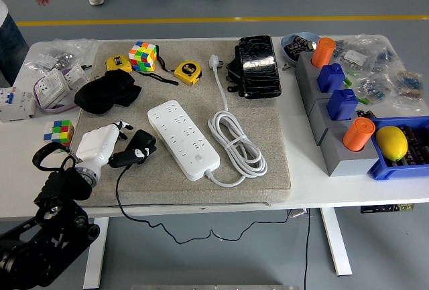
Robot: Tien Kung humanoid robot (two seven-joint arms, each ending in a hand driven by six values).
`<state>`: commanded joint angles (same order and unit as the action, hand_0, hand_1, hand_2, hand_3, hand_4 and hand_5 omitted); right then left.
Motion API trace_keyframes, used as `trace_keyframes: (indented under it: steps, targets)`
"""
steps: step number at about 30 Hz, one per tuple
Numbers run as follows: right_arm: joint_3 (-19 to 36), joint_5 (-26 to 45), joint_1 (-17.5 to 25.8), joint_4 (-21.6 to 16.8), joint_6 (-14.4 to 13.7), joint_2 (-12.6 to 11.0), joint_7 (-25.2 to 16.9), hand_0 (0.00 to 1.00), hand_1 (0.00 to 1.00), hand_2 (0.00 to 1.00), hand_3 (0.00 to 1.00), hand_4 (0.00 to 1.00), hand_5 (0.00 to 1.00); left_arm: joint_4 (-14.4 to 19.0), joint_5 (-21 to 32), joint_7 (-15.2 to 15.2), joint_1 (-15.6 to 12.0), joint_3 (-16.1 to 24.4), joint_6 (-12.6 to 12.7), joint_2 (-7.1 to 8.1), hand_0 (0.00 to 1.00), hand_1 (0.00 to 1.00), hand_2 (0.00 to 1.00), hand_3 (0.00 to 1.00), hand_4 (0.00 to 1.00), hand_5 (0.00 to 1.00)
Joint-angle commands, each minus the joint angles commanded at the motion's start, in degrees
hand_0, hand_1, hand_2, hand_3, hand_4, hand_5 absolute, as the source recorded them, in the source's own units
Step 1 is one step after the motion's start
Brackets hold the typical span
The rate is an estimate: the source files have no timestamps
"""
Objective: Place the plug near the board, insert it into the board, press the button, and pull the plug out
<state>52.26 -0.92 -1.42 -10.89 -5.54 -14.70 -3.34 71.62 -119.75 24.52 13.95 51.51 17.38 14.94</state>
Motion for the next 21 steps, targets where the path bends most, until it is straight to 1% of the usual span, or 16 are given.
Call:
trace_keyframes:
  steps: [1,2,7,8,13,14,19,20,21]
  targets:
    - [0.0,0.0,0.0,0.0,0.0,0.0,0.0,0.492,0.546,0.531,0.507,0.821,0.365,-0.1,-0.1,0.0,0.1,0.0,0.1,-0.05,0.360,0.457,0.437,0.644,0.998,0.643]
    - [0.0,-0.1,0.0,0.0,0.0,0.0,0.0,0.492,0.545,0.531,0.507,0.821,0.366,-0.2,-0.2,0.0,0.1,0.0,0.2,-0.10,0.292,0.336,0.329,0.571,0.998,0.545]
    - [0.1,0.0,0.0,0.0,-0.1,0.0,-0.2,0.492,0.545,0.531,0.507,0.821,0.366,-0.8,-0.8,-0.4,0.5,-0.1,1.3,-0.40,0.292,0.336,0.329,0.571,0.998,0.545]
    - [0.1,0.1,0.0,0.0,-0.1,0.0,-0.2,0.491,0.546,0.531,0.506,0.821,0.364,-0.9,-1.0,-0.5,0.6,-0.1,1.5,-0.46,0.227,0.236,0.267,0.465,0.998,0.347]
    - [-0.1,0.2,0.1,0.0,-0.2,0.0,-0.3,0.491,0.546,0.531,0.506,0.821,0.364,-1.6,-2.9,-1.6,1.0,-0.1,3.3,-0.93,0.227,0.236,0.267,0.465,0.998,0.347]
    - [0.0,0.1,0.1,0.0,-0.2,0.0,-0.3,0.492,0.546,0.531,0.506,0.820,0.365,-2.0,-2.9,-2.0,1.0,-0.1,3.9,-1.06,0.175,0.218,0.284,0.509,0.977,0.067]
    - [0.2,-0.2,0.1,-0.1,-0.2,0.1,-0.3,0.492,0.546,0.531,0.506,0.820,0.365,-1.9,-3.3,-3.7,0.9,-0.4,6.0,-0.97,0.175,0.218,0.284,0.509,0.977,0.067]
    - [0.4,-0.3,0.1,-0.1,-0.2,0.1,-0.3,0.492,0.545,0.531,0.505,0.820,0.365,-1.7,-3.8,-3.8,0.9,-0.4,6.4,-0.89,0.185,0.179,0.224,0.467,0.888,0.002]
    - [0.6,-0.5,0.1,-0.1,-0.3,0.1,-0.3,0.492,0.545,0.531,0.505,0.820,0.365,-1.5,-4.2,-3.9,0.8,-0.4,6.6,-0.79,0.185,0.179,0.224,0.467,0.888,0.002]
